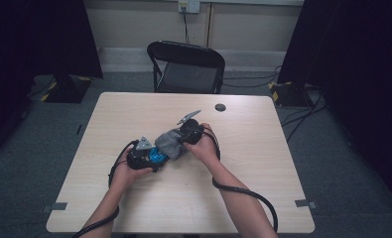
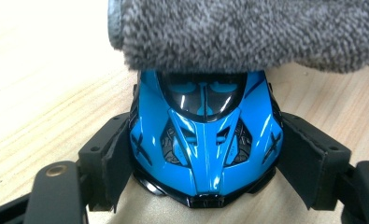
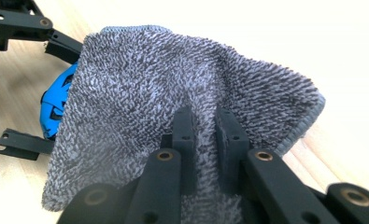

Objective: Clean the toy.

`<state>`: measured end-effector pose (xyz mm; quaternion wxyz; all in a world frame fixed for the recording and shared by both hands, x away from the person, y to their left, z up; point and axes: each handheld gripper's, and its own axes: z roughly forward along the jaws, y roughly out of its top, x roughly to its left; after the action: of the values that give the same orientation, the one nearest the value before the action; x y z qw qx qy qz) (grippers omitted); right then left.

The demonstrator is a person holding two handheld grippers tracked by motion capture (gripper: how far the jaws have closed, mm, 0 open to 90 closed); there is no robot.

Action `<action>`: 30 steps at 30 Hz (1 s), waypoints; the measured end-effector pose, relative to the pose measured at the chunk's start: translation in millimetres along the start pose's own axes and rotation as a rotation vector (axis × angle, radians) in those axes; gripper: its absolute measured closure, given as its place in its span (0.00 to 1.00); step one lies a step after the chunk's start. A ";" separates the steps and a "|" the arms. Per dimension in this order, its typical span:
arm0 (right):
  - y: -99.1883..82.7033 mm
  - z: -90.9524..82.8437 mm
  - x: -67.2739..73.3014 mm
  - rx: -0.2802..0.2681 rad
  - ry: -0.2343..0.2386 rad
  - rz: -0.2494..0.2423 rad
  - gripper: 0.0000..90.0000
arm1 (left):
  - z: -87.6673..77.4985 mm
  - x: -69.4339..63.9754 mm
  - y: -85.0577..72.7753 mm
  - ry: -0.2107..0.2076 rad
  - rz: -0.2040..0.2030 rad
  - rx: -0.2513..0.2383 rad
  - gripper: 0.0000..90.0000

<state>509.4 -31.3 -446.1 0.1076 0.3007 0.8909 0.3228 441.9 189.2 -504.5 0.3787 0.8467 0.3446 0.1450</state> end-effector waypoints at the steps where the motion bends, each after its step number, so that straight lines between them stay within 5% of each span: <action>1: -0.3 -0.3 -0.8 0.000 -0.001 0.002 0.90 | 0.1 -0.1 0.0 0.000 -0.002 -0.002 0.27; 15: -5.5 -7.4 -15.8 0.004 -0.068 0.031 0.90 | 0.0 0.0 0.0 0.000 0.000 0.000 0.27; 30: -19.3 -11.5 -29.8 0.001 -0.080 0.094 0.90 | 0.0 0.0 0.0 0.001 0.000 0.000 0.27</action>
<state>519.7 -67.0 -449.7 0.1275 0.3550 0.8709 0.3151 441.9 189.2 -504.6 0.3787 0.8465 0.3448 0.1453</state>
